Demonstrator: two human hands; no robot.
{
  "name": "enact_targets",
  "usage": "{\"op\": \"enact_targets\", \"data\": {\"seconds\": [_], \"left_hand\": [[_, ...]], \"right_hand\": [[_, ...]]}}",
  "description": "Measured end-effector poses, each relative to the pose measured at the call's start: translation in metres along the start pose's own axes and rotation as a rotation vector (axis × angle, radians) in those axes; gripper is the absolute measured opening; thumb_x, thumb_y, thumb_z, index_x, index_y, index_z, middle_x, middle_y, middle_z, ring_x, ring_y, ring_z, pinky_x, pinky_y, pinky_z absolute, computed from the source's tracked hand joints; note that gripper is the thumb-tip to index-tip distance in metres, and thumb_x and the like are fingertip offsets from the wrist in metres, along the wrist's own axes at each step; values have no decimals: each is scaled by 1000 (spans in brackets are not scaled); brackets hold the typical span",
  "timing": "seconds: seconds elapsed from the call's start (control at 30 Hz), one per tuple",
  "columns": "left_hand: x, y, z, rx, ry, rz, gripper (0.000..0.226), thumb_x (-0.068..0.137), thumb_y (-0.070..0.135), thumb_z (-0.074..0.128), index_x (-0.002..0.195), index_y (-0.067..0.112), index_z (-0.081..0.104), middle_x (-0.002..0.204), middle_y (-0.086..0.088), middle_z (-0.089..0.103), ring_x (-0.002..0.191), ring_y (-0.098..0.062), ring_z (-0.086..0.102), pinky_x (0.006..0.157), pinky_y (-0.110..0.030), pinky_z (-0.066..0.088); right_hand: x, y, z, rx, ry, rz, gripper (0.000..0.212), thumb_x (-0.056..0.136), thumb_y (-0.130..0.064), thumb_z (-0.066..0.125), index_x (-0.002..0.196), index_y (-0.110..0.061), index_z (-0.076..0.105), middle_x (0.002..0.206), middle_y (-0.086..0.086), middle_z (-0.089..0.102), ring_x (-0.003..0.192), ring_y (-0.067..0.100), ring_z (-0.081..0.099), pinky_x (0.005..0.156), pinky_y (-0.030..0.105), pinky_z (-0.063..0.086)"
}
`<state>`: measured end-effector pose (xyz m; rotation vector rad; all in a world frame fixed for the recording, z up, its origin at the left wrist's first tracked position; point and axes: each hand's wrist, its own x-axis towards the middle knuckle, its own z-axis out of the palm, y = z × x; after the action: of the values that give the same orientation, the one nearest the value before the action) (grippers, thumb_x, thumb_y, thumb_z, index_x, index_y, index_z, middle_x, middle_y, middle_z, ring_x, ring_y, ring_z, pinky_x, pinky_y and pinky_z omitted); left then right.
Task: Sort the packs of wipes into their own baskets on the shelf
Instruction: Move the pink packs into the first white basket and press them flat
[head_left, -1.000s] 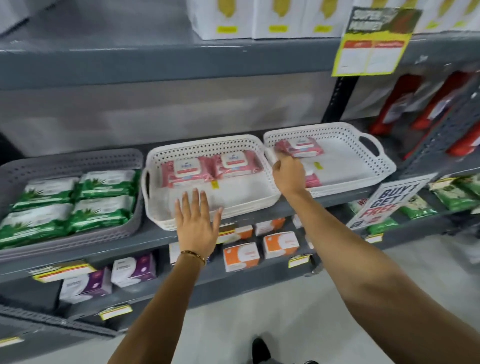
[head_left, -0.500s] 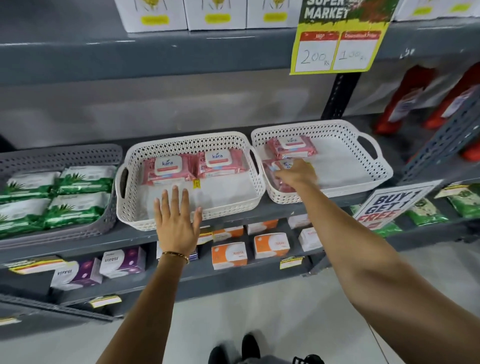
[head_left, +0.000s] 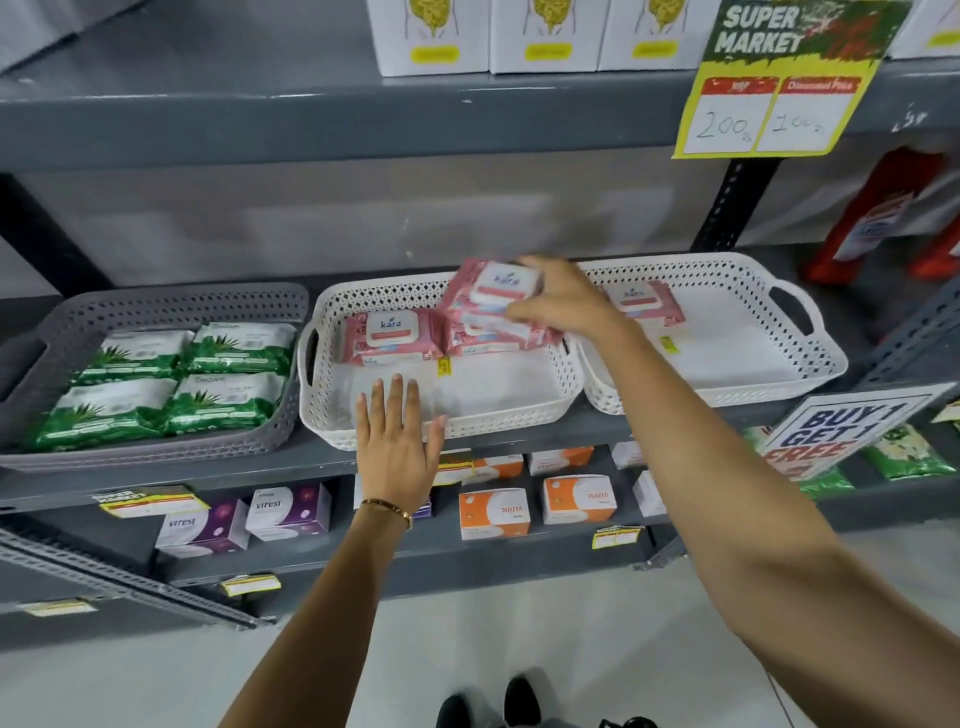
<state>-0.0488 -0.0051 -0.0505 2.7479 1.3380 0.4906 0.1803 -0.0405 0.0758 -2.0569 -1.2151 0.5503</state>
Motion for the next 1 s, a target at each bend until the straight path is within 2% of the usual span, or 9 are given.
{"op": "enact_targets", "data": {"seconds": [0.03,0.13,0.27,0.4,0.5,0.6,0.7,0.83,1.0], "left_hand": [[-1,-5,-1,-2,4,-14,75,95,52,8,130,-2,48,135,-24,48,129,-43,38,112,-42,3],[-5,-27,-4,-7,6,-47,77,95,53,8,132,-3,45,137,-25,45,131,-42,35,112,-41,2],[-8,-50,-9,14,-11,-42,77,94,54,5,136,-2,38,140,-25,41,134,-40,32,113,-39,0],[-7,-51,-9,16,-16,-8,76,95,52,4,136,-2,40,140,-23,44,133,-39,34,112,-41,3],[-7,-49,-7,33,2,-18,77,95,54,5,135,-2,41,140,-22,44,133,-39,33,112,-45,6],[-5,-39,-7,41,18,-34,79,94,55,5,134,-2,43,139,-22,45,133,-40,33,111,-46,5],[-2,-15,-6,29,7,1,78,95,54,5,132,-1,46,138,-23,46,131,-41,36,111,-48,9],[3,32,1,-1,-11,75,76,95,51,4,130,0,48,138,-21,46,131,-41,36,111,-52,19],[15,89,11,-11,-46,94,76,95,52,5,129,1,50,136,-20,49,130,-40,39,110,-55,22]], "right_hand": [[3,-6,15,-35,-75,-29,73,69,-18,77,135,-14,46,122,7,60,95,19,62,64,12,54],[7,-19,64,-70,-254,-61,76,67,-13,79,135,-14,46,123,9,59,105,23,62,83,31,57],[6,-27,115,-111,-375,-104,80,72,-13,77,141,-16,37,137,10,52,109,22,59,87,29,50],[12,-19,143,-239,-403,-150,82,75,-18,75,145,-18,31,154,7,33,140,25,33,115,40,30],[13,-11,143,-279,-404,-178,80,79,-19,72,146,-16,29,157,5,25,145,22,20,120,43,19],[9,-10,121,-110,-314,-144,74,80,-13,71,143,-16,34,155,2,30,140,22,30,115,38,24],[12,1,86,37,-114,-94,64,80,-10,70,138,-13,43,151,7,38,135,22,40,112,33,28],[14,35,38,-40,210,-52,50,84,-11,63,132,-6,51,139,12,53,127,24,52,108,28,36],[21,100,-5,-274,309,110,29,82,-7,55,110,-7,61,113,19,65,107,35,60,88,37,50]]}}
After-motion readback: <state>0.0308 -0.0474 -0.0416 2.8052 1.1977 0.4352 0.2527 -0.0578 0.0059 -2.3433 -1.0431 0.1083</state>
